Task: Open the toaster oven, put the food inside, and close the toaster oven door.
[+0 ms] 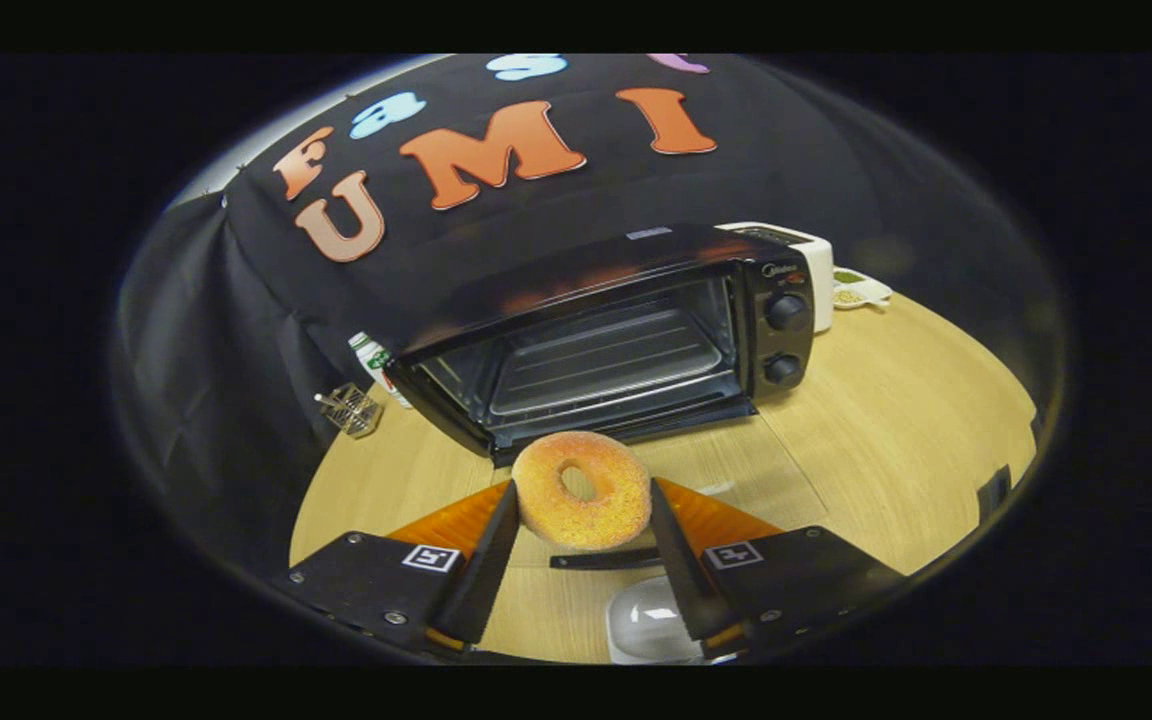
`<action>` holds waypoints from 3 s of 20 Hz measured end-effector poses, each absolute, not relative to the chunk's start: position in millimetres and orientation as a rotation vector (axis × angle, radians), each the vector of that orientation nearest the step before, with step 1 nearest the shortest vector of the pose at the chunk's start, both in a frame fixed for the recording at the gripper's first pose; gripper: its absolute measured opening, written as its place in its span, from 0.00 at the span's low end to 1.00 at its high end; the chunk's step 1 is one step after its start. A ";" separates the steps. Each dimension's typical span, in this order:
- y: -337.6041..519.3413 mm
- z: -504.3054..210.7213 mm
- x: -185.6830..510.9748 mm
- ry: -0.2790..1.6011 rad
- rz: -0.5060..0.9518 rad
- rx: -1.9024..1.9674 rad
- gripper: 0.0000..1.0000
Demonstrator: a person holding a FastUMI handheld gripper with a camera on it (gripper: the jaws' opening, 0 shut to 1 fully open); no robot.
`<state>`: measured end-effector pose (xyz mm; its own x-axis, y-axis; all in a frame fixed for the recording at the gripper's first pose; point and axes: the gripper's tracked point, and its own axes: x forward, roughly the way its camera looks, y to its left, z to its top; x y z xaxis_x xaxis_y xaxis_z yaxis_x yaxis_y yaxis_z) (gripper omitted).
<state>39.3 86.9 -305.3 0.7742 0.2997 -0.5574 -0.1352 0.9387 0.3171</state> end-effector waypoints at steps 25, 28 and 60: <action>106.4 -299.0 147.6 0.582 0.188 0.635 0.97; 95.8 -296.5 135.1 0.577 0.175 0.591 0.98; 47.6 -395.5 -18.6 0.814 0.175 -0.096 0.99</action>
<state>-18.6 47.6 -395.5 0.6734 0.1184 -0.7297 -0.1921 0.9812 -0.0181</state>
